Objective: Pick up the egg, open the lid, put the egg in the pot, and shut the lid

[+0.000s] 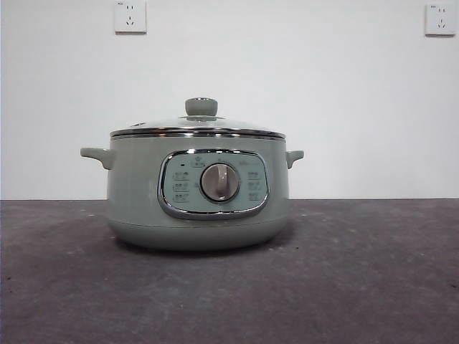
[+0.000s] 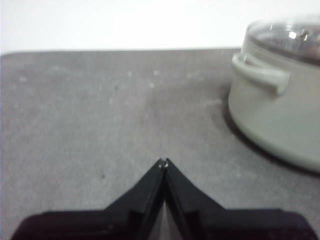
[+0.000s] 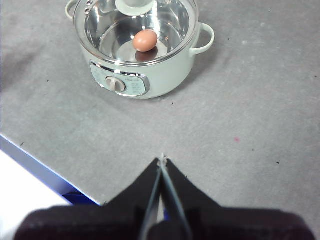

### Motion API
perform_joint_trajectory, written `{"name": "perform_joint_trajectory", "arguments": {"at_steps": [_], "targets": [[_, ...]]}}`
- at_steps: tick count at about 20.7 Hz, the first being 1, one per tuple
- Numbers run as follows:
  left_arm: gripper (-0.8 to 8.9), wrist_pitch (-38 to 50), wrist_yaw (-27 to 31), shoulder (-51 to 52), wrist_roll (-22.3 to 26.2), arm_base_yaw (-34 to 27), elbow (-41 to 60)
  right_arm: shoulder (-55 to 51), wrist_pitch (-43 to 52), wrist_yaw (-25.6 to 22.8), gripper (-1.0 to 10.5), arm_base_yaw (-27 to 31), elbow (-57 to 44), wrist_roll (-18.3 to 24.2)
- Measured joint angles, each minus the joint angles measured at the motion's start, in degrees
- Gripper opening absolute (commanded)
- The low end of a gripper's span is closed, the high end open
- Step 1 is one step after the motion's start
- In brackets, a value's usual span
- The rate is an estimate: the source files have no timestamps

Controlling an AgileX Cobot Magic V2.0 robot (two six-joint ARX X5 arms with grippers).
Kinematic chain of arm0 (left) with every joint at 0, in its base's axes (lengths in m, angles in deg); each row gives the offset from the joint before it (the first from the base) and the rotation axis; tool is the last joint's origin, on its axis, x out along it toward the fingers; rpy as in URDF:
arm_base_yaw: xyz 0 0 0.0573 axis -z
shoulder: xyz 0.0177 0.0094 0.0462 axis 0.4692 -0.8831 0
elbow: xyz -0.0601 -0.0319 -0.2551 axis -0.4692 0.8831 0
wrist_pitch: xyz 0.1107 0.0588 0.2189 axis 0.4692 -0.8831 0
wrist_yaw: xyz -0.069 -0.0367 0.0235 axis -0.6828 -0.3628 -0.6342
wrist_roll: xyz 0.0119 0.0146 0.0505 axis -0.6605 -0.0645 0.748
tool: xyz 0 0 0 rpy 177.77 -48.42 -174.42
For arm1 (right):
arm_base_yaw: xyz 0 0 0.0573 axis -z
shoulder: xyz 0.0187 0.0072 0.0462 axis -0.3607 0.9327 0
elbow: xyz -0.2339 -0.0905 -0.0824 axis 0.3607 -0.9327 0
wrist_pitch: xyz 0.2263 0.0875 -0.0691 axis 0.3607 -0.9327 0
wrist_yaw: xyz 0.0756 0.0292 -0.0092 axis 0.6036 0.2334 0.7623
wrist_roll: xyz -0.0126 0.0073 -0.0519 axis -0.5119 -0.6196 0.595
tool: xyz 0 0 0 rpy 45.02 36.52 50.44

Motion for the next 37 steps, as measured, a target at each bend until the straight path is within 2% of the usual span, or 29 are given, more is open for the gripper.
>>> {"name": "perform_joint_trajectory", "arguments": {"at_steps": [18, 21, 26, 30, 37], "targets": [[-0.04, 0.39, -0.55, -4.59, -0.44, -0.02, 0.00, 2.73, 0.00, -0.04, 0.0, 0.00, 0.00, 0.00], [-0.04, 0.37, -0.52, -4.96, -0.44, -0.02, 0.00, 0.85, 0.04, -0.98, 0.0, 2.19, -0.07, 3.23], [-0.03, 0.39, -0.55, -5.18, -0.44, -0.02, 0.00, -11.56, 17.35, 2.89, 0.0, 16.59, -6.34, 5.92], [-0.03, 0.39, -0.55, -5.18, -0.44, -0.02, 0.00, -24.00, 33.33, 3.04, 0.0, 27.30, -22.75, 6.80], [-0.04, 0.39, -0.55, -5.18, -0.44, -0.02, 0.00, -35.85, 52.24, 3.61, 0.0, 32.85, -47.89, 4.74]]}}
